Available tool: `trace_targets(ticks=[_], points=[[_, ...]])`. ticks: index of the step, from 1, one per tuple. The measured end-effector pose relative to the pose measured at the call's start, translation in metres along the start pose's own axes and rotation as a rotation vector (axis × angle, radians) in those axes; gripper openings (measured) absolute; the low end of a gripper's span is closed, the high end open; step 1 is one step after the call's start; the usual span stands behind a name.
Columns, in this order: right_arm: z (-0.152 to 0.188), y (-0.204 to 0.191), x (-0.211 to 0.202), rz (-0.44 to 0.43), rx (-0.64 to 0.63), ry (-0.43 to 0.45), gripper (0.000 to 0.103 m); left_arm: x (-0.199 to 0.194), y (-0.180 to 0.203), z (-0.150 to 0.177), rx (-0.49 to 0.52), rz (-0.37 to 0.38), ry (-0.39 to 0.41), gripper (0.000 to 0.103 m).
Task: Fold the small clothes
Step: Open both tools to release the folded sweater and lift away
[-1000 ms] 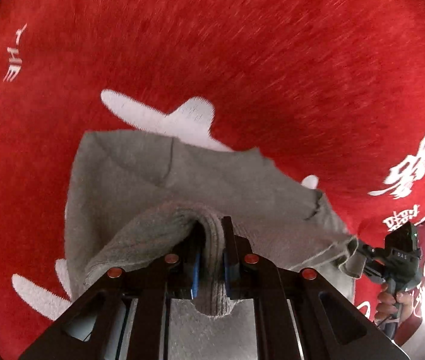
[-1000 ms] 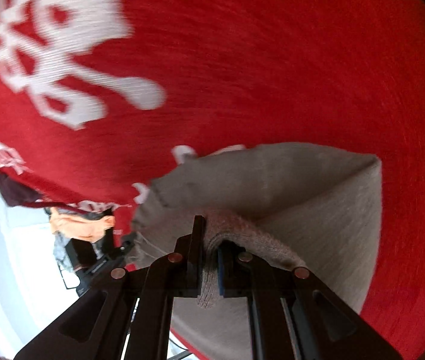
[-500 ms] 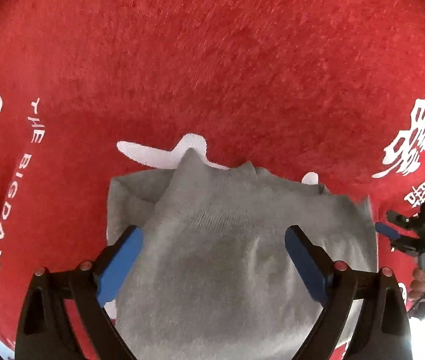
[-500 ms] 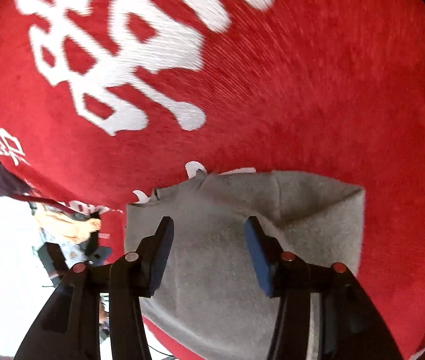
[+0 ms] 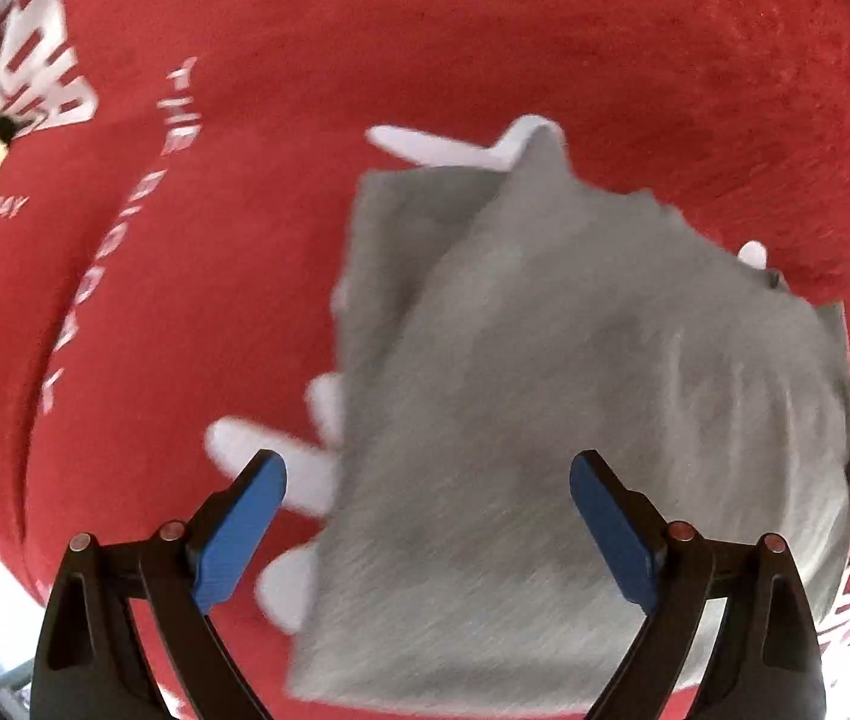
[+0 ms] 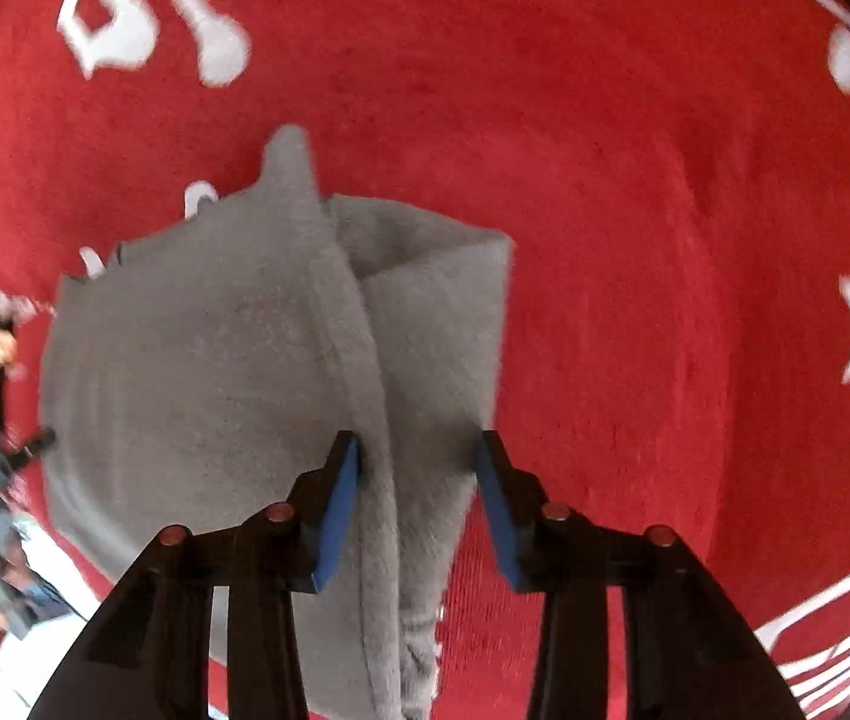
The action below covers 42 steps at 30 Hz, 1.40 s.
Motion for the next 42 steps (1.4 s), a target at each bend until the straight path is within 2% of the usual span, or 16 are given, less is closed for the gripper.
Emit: trace_targets(ticks=[4, 9, 13, 15, 18, 20, 25, 27, 28, 30, 33, 35, 39, 40, 41, 42], points=[[0.011, 0.008, -0.014, -0.01, 0.044, 0.006, 0.044, -0.017, -0.027, 0.017, -0.017, -0.004, -0.027, 0.096], [0.03, -0.023, -0.035, -0.064, -0.009, 0.032, 0.044, -0.027, -0.038, 0.042, -0.044, 0.087, -0.075, 0.095], [0.051, -0.064, -0.047, -0.125, -0.067, 0.041, 0.044, -0.03, -0.023, 0.054, -0.017, 0.202, -0.096, 0.095], [0.062, -0.085, -0.045, -0.146, -0.094, 0.029, 0.044, -0.03, -0.017, 0.057, 0.012, 0.25, -0.1, 0.086], [0.085, -0.118, -0.041, -0.182, -0.112, 0.005, 0.044, -0.027, -0.009, 0.059, 0.053, 0.32, -0.111, 0.083], [0.103, -0.138, -0.032, -0.203, -0.105, -0.015, 0.044, -0.023, -0.005, 0.062, 0.078, 0.358, -0.13, 0.073], [0.15, -0.172, -0.007, -0.209, -0.061, -0.072, 0.044, -0.018, -0.006, 0.07, 0.127, 0.423, -0.162, 0.073], [0.161, -0.182, 0.0, -0.217, -0.044, -0.085, 0.044, -0.018, -0.008, 0.071, 0.123, 0.457, -0.166, 0.06], [0.167, -0.185, 0.004, -0.219, -0.033, -0.098, 0.044, -0.017, -0.008, 0.071, 0.123, 0.468, -0.168, 0.057], [0.175, -0.188, 0.013, -0.232, 0.002, -0.13, 0.044, -0.021, -0.006, 0.069, 0.113, 0.516, -0.167, 0.041], [0.177, -0.187, 0.023, -0.273, 0.102, -0.135, 0.046, -0.024, -0.002, 0.068, 0.107, 0.569, -0.176, 0.037], [0.173, -0.183, 0.026, -0.302, 0.186, -0.105, 0.06, -0.022, -0.003, 0.069, 0.122, 0.564, -0.178, 0.037], [0.17, -0.167, 0.038, -0.372, 0.433, -0.091, 0.062, -0.016, -0.014, 0.075, 0.12, 0.553, -0.193, 0.019], [0.17, -0.164, 0.039, -0.364, 0.454, -0.09, 0.05, -0.016, -0.017, 0.075, 0.119, 0.554, -0.189, 0.015], [0.169, -0.161, 0.039, -0.352, 0.467, -0.084, 0.012, -0.018, -0.019, 0.075, 0.119, 0.555, -0.181, 0.007], [0.168, -0.16, 0.04, -0.34, 0.467, -0.082, 0.007, -0.02, -0.021, 0.076, 0.126, 0.555, -0.173, 0.007]])
Point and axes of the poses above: each gripper's, at about its wrist camera, not at the fingertips, and x roughly the way its jaws point, y to its right, z to its underside, the point moved 9 cm from there along x, roughly the way its jaws point, and after that the axes turned 7 degrees about y, right-handed, at the moved point
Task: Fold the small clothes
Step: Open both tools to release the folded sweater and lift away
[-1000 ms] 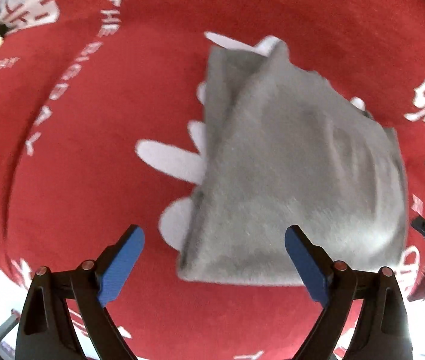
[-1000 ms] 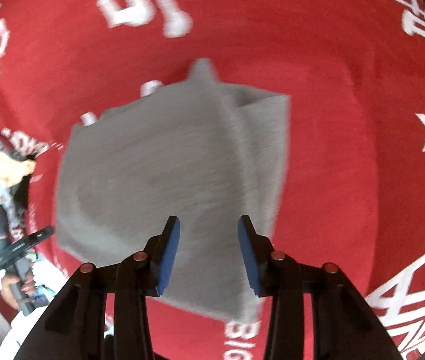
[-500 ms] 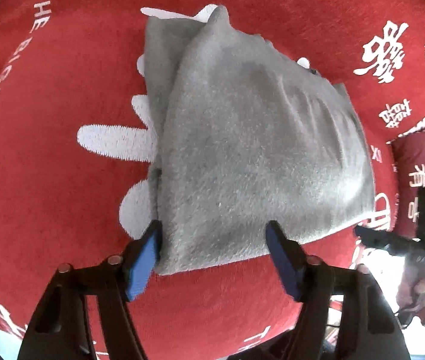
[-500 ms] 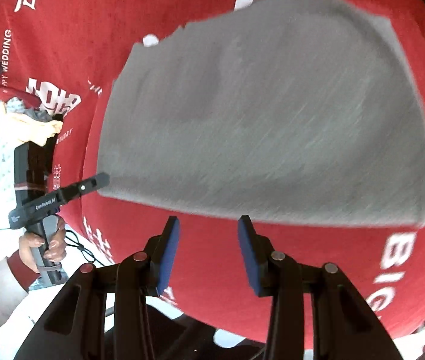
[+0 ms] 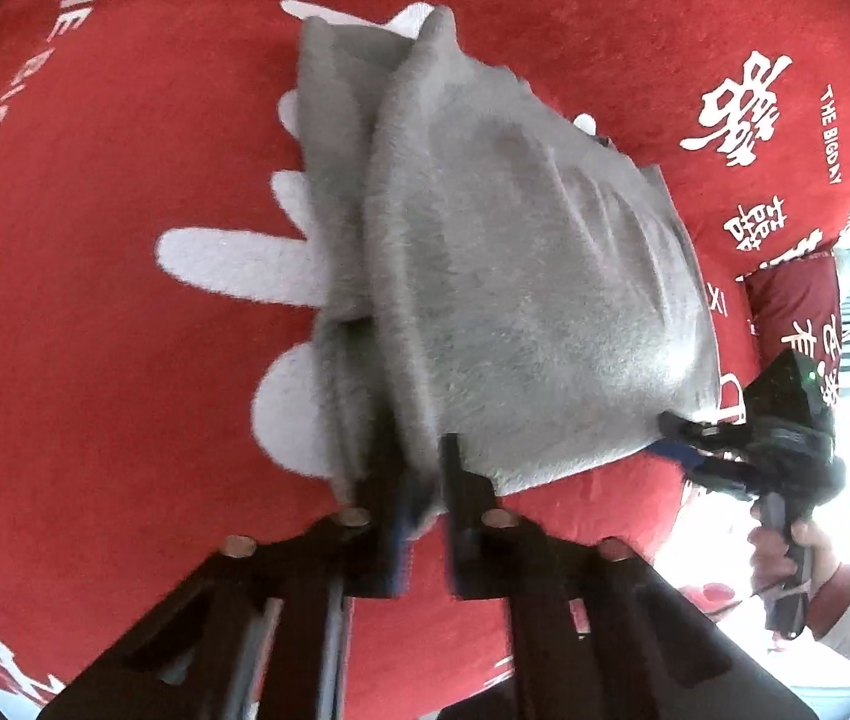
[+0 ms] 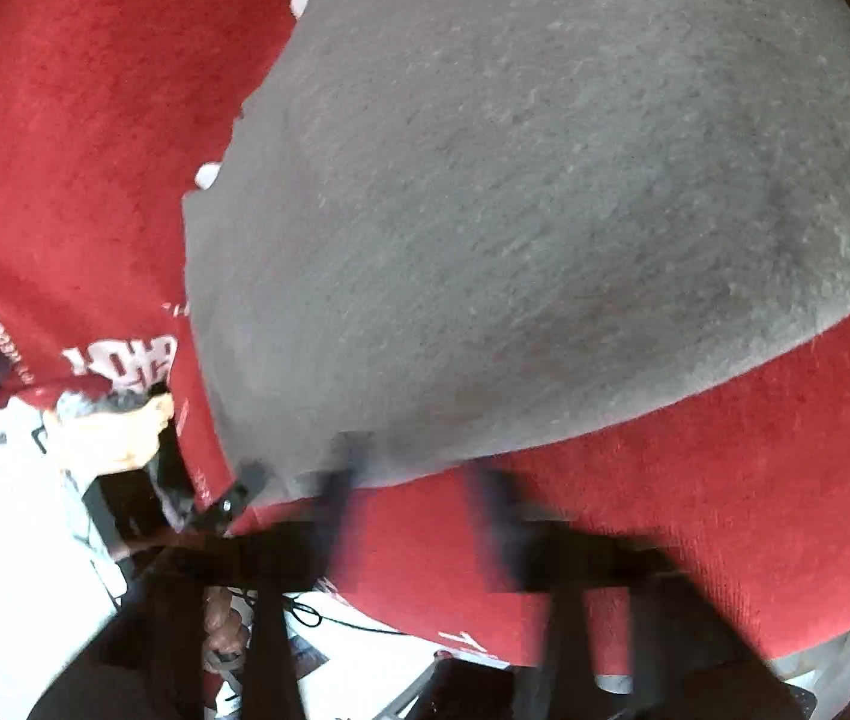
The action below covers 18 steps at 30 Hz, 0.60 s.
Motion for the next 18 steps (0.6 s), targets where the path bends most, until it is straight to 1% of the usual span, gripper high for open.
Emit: trace_targets(ticks=[2, 5, 6, 8, 10, 12, 15, 17, 18], points=[[0.001, -0.003, -0.003, 0.018, -0.035, 0.01, 0.007, -0.005, -0.002, 0.003, 0.022, -0.006, 0.01, 0.007], [0.008, 0.002, -0.003, 0.064, -0.079, 0.001, 0.007, 0.0, -0.01, 0.012, 0.056, -0.049, -0.007, 0.007], [0.011, 0.007, -0.002, 0.08, -0.08, -0.005, 0.007, 0.003, -0.013, 0.016, 0.055, -0.058, -0.015, 0.007], [0.016, 0.011, 0.002, 0.105, -0.096, -0.017, 0.005, 0.004, -0.014, 0.018, 0.048, -0.06, 0.001, 0.007], [0.019, 0.014, -0.001, 0.13, -0.131, -0.038, 0.005, 0.0, -0.013, 0.019, 0.036, -0.064, 0.012, 0.007], [0.025, 0.014, -0.004, 0.174, -0.191, -0.065, 0.005, -0.004, -0.013, 0.02, 0.02, -0.072, 0.019, 0.007], [0.029, 0.013, -0.012, 0.22, -0.268, -0.09, 0.006, -0.01, -0.013, 0.021, 0.004, -0.116, 0.023, 0.007], [0.029, 0.01, -0.015, 0.231, -0.298, -0.096, 0.006, -0.012, -0.011, 0.02, 0.009, -0.152, 0.026, 0.008], [0.03, 0.008, -0.016, 0.236, -0.312, -0.101, 0.006, -0.013, -0.011, 0.021, 0.01, -0.171, 0.026, 0.017]])
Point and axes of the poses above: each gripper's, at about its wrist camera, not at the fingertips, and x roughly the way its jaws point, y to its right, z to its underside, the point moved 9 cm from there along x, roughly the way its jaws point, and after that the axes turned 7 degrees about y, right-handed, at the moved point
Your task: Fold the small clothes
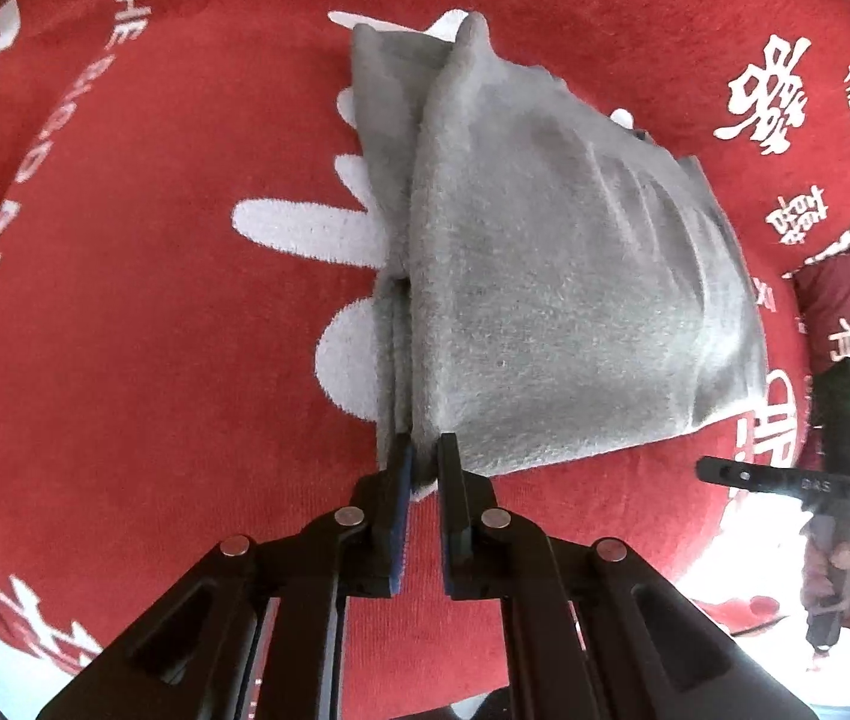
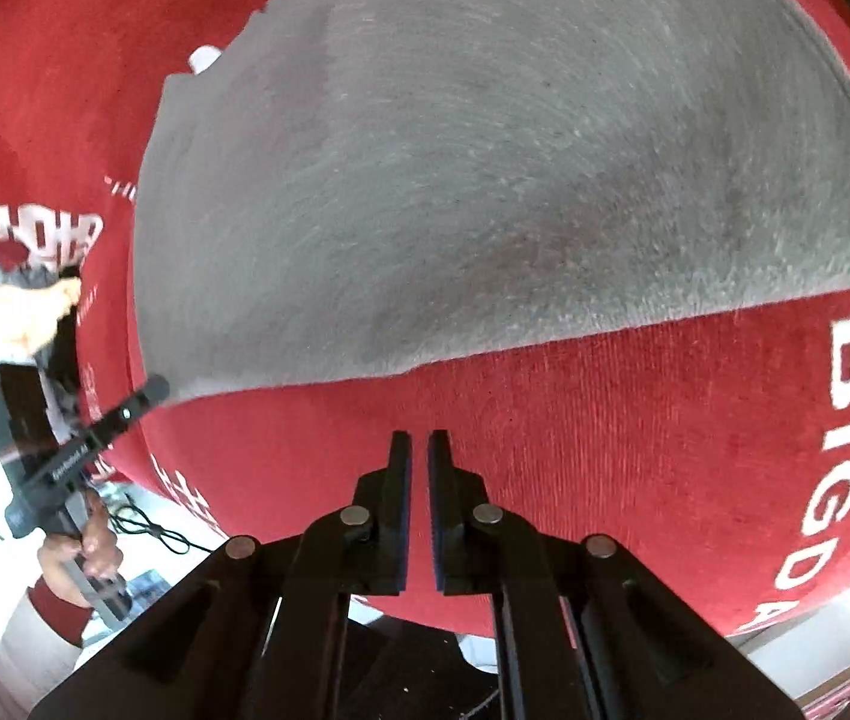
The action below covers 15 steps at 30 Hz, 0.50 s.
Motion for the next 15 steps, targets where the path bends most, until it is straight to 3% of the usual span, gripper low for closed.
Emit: trace_targets(ticks=[1, 2, 3, 6, 8, 9, 15], points=[[-0.001, -0.003, 0.0, 0.003, -0.008, -0.001, 0.006, -0.001, 0.0, 0.001, -0.002, -0.019, -0.001, 0.028], [-0.002, -0.005, -0.001, 0.006, -0.017, -0.001, 0.007, -0.003, -0.001, 0.002, -0.009, -0.045, -0.001, 0.058], [-0.003, -0.007, -0.002, 0.008, -0.03, 0.0, 0.007, -0.005, -0.002, 0.002, -0.015, -0.072, 0.011, 0.076], [-0.01, -0.012, -0.008, 0.01, -0.056, 0.006, 0.015, -0.01, -0.002, 0.004, -0.039, -0.092, 0.017, 0.076], [-0.011, -0.014, -0.012, 0.011, -0.068, 0.008, 0.038, -0.012, -0.002, 0.006, -0.06, -0.104, 0.015, 0.076], [-0.014, -0.017, -0.014, 0.013, -0.074, 0.01, 0.044, -0.013, -0.002, 0.007, -0.062, -0.119, 0.013, 0.076], [-0.021, -0.016, -0.025, 0.007, -0.097, 0.019, 0.046, -0.009, 0.0, 0.008, -0.077, -0.194, 0.015, 0.076]])
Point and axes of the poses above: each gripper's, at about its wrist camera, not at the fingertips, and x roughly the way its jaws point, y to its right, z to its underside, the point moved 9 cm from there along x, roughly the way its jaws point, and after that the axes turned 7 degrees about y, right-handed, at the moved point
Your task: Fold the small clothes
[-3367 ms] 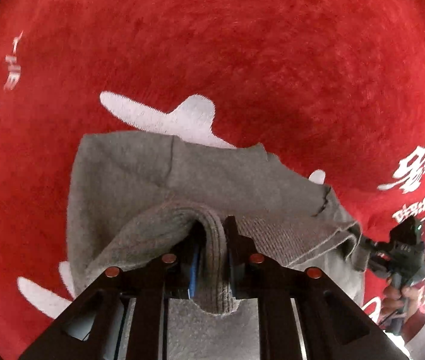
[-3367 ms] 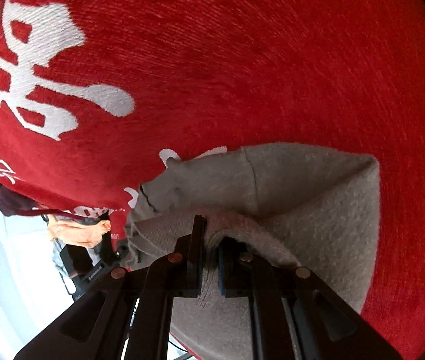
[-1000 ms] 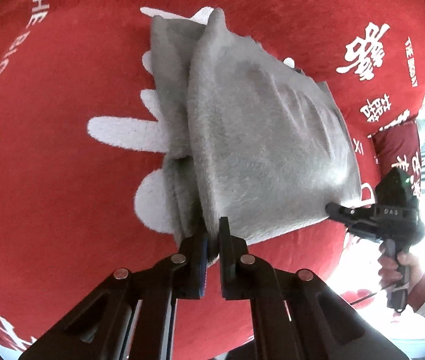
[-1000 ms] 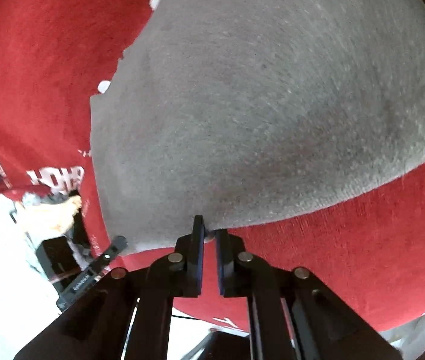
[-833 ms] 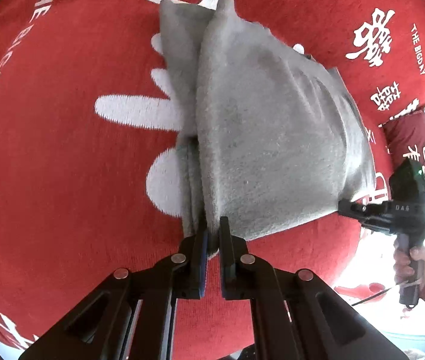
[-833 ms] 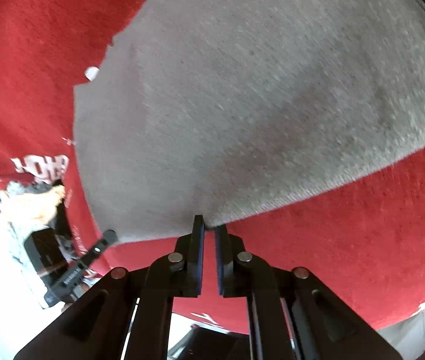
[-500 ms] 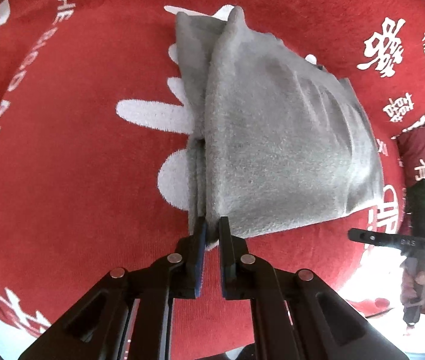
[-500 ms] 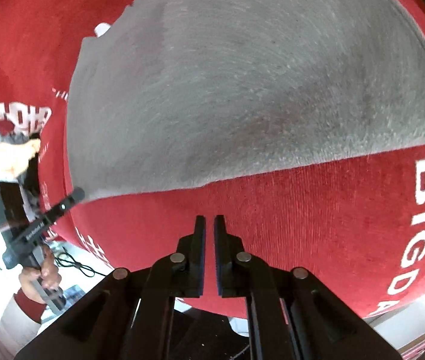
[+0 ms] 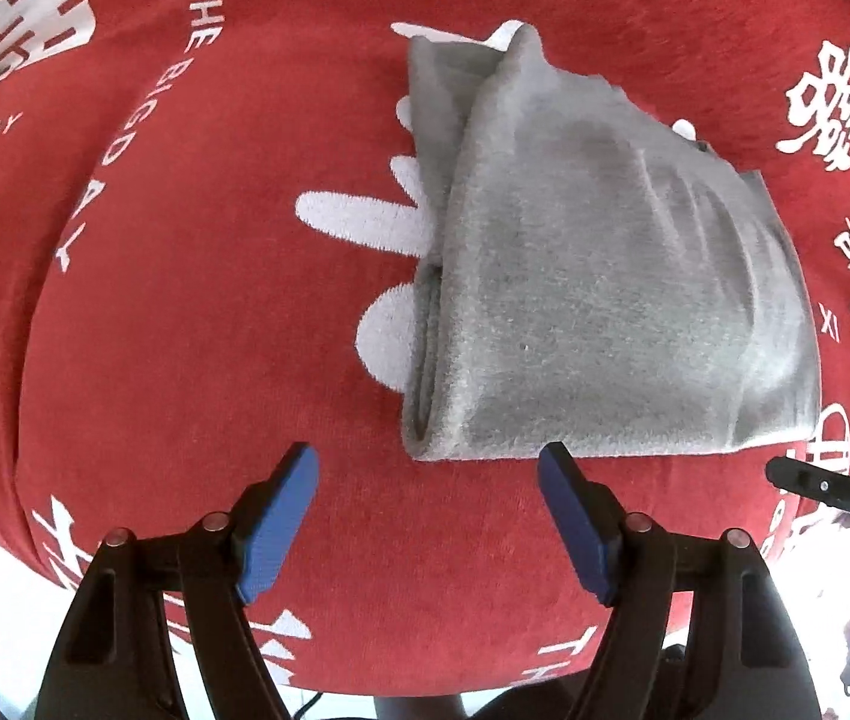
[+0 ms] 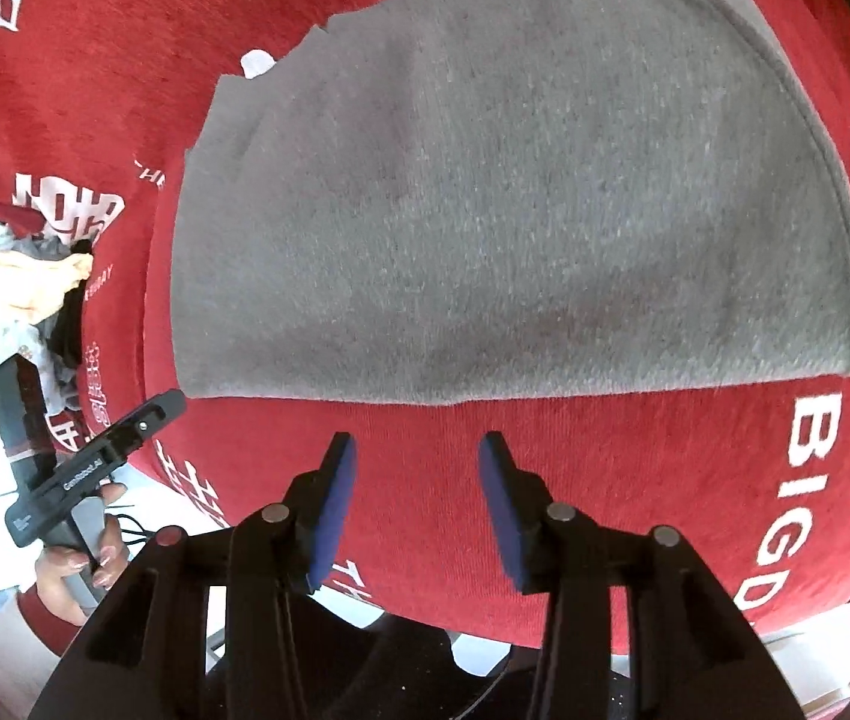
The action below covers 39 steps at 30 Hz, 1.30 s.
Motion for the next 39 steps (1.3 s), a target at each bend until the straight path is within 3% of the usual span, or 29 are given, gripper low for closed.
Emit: trace_targets(ticks=[9, 22, 29, 35, 39], points=[[0.003, -0.008, 0.004, 0.023, -0.078, -0.032, 0.046, 0.008, 0.012, 0.004, -0.082, 0.035, -0.025, 0.076], [0.001, -0.022, 0.017, 0.018, -0.092, -0.052, 0.046, 0.016, 0.022, 0.011, -0.179, 0.086, -0.037, 0.076], [0.002, -0.023, 0.02, 0.037, -0.118, -0.048, 0.046, 0.018, 0.03, 0.006, -0.259, 0.19, -0.022, 0.076], [-0.02, -0.015, 0.018, 0.11, -0.174, 0.016, 0.046, 0.026, 0.033, 0.008, -0.356, 0.294, -0.031, 0.076], [-0.028, -0.005, 0.031, 0.132, -0.174, 0.002, 0.046, 0.027, 0.03, 0.008, -0.401, 0.336, -0.009, 0.076]])
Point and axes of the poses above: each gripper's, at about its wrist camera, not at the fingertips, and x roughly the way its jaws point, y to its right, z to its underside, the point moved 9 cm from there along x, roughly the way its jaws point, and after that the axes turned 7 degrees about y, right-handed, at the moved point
